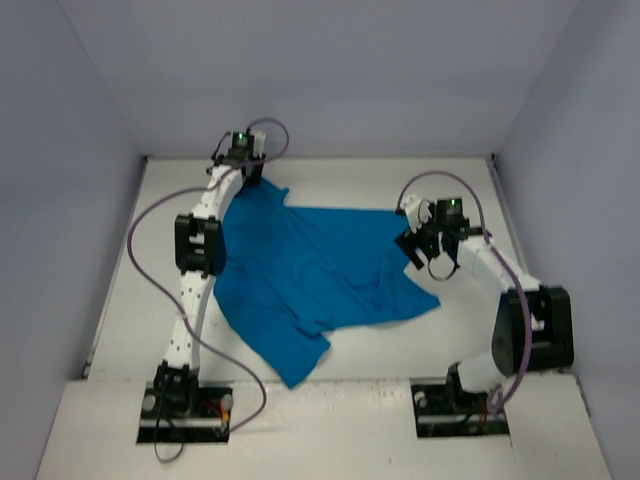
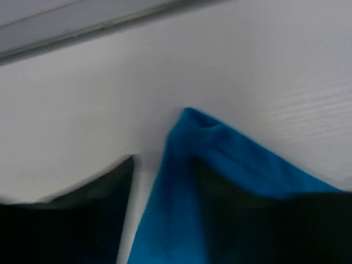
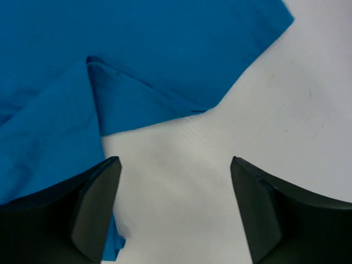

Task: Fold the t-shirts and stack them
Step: Flatten out the tshirt

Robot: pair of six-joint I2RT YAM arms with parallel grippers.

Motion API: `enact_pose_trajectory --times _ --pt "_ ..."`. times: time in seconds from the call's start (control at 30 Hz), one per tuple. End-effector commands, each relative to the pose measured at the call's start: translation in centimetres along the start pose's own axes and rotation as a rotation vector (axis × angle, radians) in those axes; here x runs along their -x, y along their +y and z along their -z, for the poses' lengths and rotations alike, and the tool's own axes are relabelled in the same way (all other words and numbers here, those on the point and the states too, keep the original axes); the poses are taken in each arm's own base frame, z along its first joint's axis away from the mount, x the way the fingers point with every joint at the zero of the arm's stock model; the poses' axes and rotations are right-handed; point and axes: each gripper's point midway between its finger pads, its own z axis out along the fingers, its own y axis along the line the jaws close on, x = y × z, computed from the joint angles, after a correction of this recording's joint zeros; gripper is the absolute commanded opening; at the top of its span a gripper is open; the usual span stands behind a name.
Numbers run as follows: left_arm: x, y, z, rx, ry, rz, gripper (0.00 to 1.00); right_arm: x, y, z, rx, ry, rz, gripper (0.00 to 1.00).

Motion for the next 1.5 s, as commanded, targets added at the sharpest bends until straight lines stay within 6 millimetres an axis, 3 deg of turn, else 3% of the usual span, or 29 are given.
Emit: enact_pose_trajectory --times 0.0,0.07,0.13,0.17,0.23,0.27,0.3,0.33,0.4,0.43,0.5,0.53,0.6,0.77,0.93,1.07,1.23,1.33,1.4,1.47 --pt "8.7 2.0 5.1 0.084 -0.225 -0.02 0.78 1.9 -1.2 -1.1 -0.02 0.016 0.064 0.72" --pt "9.9 2.2 7.2 0.084 -0.255 -0.007 0.88 1.8 -1.1 -2.8 -0.014 0.056 0.042 0.65" --pt "11.8 2.2 10.9 0.064 -0.298 0.002 0.89 2.4 -1.6 -4.6 -0.017 0.083 0.009 0.56" --pt "10.4 1.9 11.0 0.046 -0.259 0.005 0.88 2.9 -1.7 -5.2 -0.018 0.084 0.002 0.5" --pt "11.9 2.3 15.9 0.041 -0.309 0.029 0.88 4.1 -2.1 -6.9 -0.023 0.089 -0.028 0.44" --pt "11.4 2.4 17.5 0.038 -0.305 0.037 0.88 4.7 -2.3 -7.5 -0.028 0.087 -0.042 0.41" --pt "10.3 2.3 18.7 0.029 -0.289 0.043 0.88 5.3 -2.5 -8.2 -0.033 0.084 -0.059 0.37" --pt "8.0 1.5 19.1 -0.01 -0.241 0.039 0.88 5.8 -2.8 -8.8 -0.044 0.085 -0.077 0.31" --pt "5.8 0.6 23.0 -0.057 -0.228 0.082 0.88 5.5 -3.2 -10.9 -0.057 0.119 -0.12 0.22" --pt "3.4 0.2 21.9 -0.063 -0.166 0.094 0.88 6.2 -3.8 -10.7 -0.081 0.111 -0.131 0.2" --pt "1.4 -0.7 24.5 -0.102 -0.143 0.129 0.88 5.6 -4.7 -12.3 -0.119 0.161 -0.152 0.16" --pt "-1.1 -1.2 24.8 -0.113 -0.092 0.16 0.88 5.4 -5.1 -13.2 -0.131 0.178 -0.155 0.15" --pt "-3.7 -1.4 24.9 -0.108 -0.03 0.194 0.88 4.3 -5.7 -14.2 -0.168 0.227 -0.16 0.13" --pt "-10.4 -3.1 22.3 -0.106 0.168 0.311 0.86 4.8 -7.7 -15.8 -0.238 0.246 -0.205 0.12" --pt "-13.1 -4.0 18.8 -0.038 0.264 0.348 0.84 7.1 -9.4 -16.2 -0.276 0.194 -0.246 0.14" --pt "-14.4 -3.7 14.9 0.002 0.318 0.341 0.84 9.6 -10.4 -15.1 -0.295 0.129 -0.271 0.26" --pt "-11.9 -1.7 10.1 0.051 0.285 0.329 0.84 12.0 -11.5 -11.8 -0.323 0.065 -0.269 0.52" --pt "-8.9 -0.4 7.5 0.032 0.242 0.335 0.84 12.9 -10.9 -9.2 -0.276 0.022 -0.255 0.56" --pt "-7.4 0.5 6.2 0.032 0.229 0.34 0.84 14.3 -10.0 -5.9 -0.23 -0.043 -0.214 0.56" --pt "-6.0 1.1 4.7 0.004 0.198 0.309 0.84 14.5 -8.2 -3.9 -0.16 -0.077 -0.175 0.56"
